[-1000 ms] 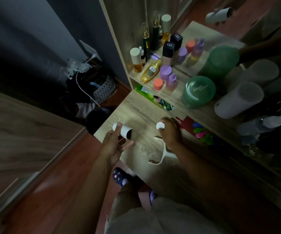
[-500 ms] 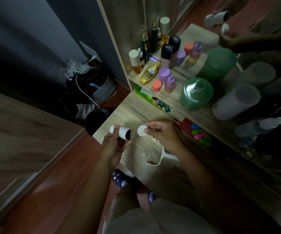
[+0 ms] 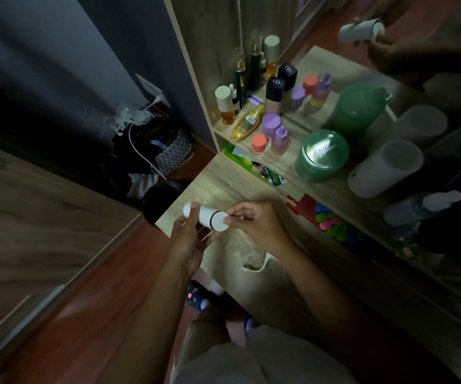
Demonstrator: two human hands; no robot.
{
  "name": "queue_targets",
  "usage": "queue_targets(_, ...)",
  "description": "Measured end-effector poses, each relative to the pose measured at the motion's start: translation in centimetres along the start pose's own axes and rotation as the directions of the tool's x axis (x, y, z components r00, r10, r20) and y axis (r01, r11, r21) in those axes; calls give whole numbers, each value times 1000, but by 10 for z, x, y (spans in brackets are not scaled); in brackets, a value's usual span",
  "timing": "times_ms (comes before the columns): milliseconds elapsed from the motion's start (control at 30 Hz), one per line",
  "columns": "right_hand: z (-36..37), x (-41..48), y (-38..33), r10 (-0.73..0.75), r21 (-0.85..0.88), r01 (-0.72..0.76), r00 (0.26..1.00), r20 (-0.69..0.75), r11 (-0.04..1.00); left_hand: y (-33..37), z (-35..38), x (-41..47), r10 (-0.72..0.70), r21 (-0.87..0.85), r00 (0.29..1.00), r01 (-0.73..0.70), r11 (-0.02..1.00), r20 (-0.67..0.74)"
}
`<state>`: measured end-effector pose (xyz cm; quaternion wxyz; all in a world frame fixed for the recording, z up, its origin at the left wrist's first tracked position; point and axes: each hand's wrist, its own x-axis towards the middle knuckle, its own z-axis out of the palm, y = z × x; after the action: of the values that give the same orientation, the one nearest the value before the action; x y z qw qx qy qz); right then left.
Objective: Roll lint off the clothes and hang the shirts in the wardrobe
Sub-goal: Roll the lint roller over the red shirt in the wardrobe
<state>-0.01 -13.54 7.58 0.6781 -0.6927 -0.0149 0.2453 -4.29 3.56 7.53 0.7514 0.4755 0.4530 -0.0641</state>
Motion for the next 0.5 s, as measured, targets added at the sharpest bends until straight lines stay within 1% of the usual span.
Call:
queue_targets(167, 3, -2, 1, -49, -23, 49, 999, -11, 999, 2, 3, -5, 2, 14, 1000, -2, 1000, -5)
queue_targets(267, 3, -2, 1, -47, -11, 47, 999, -7, 999, 1, 1, -6, 22, 24, 1000, -22, 999, 4)
queue_targets(500, 4, 0, 7, -65, -33, 63, 997, -37, 997, 0, 1, -10, 47, 74, 997, -52, 996, 68)
